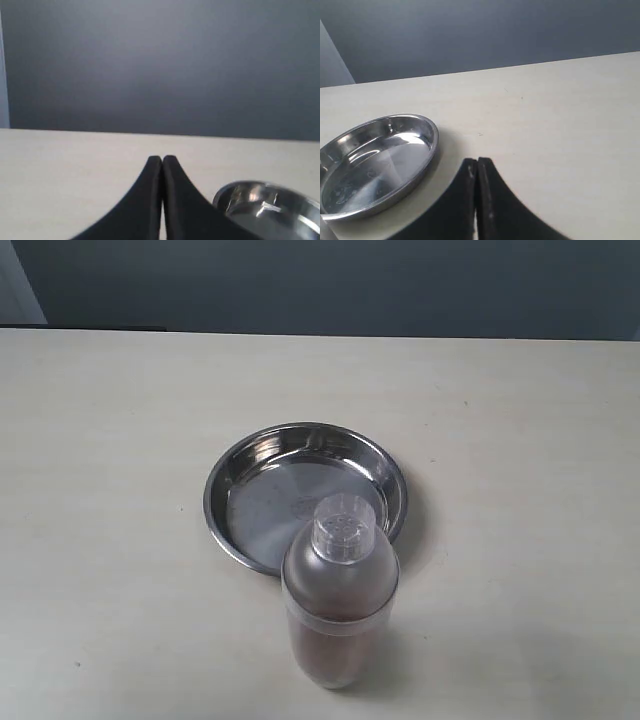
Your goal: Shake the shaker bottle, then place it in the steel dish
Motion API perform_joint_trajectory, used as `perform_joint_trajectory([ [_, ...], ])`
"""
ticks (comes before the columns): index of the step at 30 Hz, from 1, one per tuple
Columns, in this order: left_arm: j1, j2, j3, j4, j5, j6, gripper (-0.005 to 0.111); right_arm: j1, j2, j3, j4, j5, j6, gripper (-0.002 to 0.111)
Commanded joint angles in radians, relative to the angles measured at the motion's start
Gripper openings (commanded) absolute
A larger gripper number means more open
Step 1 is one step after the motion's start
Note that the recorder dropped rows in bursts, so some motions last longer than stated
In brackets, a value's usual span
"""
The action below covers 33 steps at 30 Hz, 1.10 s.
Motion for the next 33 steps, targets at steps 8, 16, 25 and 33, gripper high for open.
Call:
perform_joint_trajectory([
  [8,0.0,-0.004,0.005,-0.204,-0.137,-0.092,0.001,0.002,-0.004,0.001,-0.001,-0.007,-0.002,-0.001],
  [16,0.0,-0.004,0.005,-0.208,-0.257,-0.105,0.001,0.002,-0.004,0.001,-0.001,-0.007,-0.002,-0.001],
  [25,0.0,-0.004,0.005,-0.201,-0.32,-0.212,0.001,0.002,-0.004,0.001,-0.001,-0.007,-0.002,-0.001],
  [33,0.0,0.221,-0.199,0.068,-0.522,-0.115,0.001,0.002,-0.004,0.001,-0.001,-0.007,-0.002,-0.001],
])
